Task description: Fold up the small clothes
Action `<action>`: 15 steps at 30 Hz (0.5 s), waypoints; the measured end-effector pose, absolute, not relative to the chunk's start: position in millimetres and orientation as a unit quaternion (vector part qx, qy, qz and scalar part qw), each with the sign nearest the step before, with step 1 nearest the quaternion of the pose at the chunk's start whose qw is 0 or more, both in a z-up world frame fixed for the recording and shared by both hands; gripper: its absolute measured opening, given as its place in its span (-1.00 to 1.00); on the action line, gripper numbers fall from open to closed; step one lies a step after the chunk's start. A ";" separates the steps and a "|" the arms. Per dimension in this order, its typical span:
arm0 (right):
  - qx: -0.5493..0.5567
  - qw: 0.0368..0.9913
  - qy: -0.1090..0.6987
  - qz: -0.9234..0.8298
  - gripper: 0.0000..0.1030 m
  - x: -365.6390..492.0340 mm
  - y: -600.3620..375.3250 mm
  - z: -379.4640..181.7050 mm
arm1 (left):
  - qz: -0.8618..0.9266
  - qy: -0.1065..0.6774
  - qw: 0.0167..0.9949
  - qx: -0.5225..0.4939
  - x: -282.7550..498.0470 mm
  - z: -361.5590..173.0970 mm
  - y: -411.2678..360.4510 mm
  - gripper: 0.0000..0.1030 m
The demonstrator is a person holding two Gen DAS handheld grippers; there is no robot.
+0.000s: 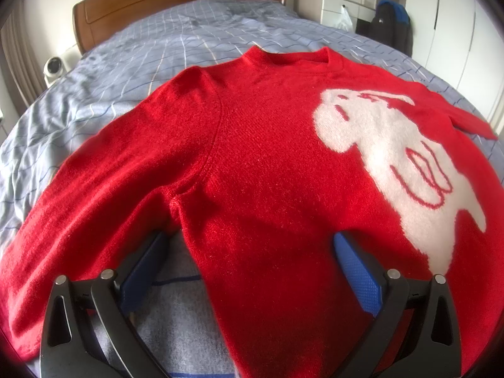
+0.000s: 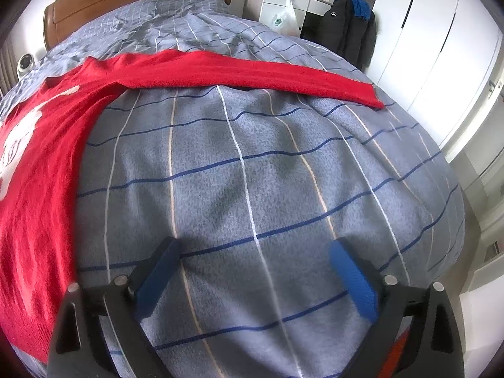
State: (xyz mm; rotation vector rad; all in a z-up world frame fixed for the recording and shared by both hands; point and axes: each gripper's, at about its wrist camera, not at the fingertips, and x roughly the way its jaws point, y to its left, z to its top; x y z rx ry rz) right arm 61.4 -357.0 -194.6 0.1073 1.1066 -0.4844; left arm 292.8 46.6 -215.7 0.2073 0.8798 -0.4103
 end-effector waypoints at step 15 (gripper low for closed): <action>0.039 0.813 0.527 -0.245 0.90 66.2 -350.3 -195.3 | -0.197 0.422 0.879 0.099 292.8 -215.6 46.6 0.99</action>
